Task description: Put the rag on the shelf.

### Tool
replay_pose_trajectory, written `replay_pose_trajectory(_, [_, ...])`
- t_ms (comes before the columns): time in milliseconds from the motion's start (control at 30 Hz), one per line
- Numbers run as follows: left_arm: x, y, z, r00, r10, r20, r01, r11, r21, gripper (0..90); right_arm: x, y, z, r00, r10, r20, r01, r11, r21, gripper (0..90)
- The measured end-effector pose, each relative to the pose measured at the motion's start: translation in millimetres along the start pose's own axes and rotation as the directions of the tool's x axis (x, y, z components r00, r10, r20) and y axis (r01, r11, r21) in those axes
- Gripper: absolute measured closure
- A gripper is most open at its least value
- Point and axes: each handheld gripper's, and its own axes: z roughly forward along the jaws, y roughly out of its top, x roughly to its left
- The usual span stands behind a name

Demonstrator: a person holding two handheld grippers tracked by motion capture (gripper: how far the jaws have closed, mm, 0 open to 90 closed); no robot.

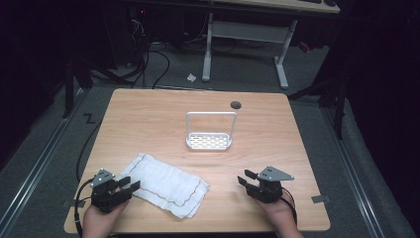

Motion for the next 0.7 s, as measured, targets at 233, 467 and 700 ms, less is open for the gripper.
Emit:
replay_pose_trajectory(233, [4.0, -0.3, -0.2, 0.9999, -0.012, -0.005, 0.012, 0.9999, 0.005, 49.5, 1.1, 0.3, 5.6, 0.9989, 0.006, -0.046, -0.005, 1.0, 0.025, 65.8])
replay_pose_trajectory(467, [-2.0, -3.2, 3.3, 0.9979, 0.048, -0.043, -0.045, 0.9966, 0.068, 69.0, 9.3, 1.0, 16.3, 0.9987, -0.005, -0.051, 0.008, 0.998, 0.07, 74.2])
replay_pose_trajectory(700, [-6.3, 2.2, 13.2, 0.9913, 0.094, -0.092, -0.084, 0.9907, 0.107, 78.1, 55.7, 26.4, 45.4, 0.9794, -0.113, -0.167, 0.132, 0.985, 0.108, 90.0])
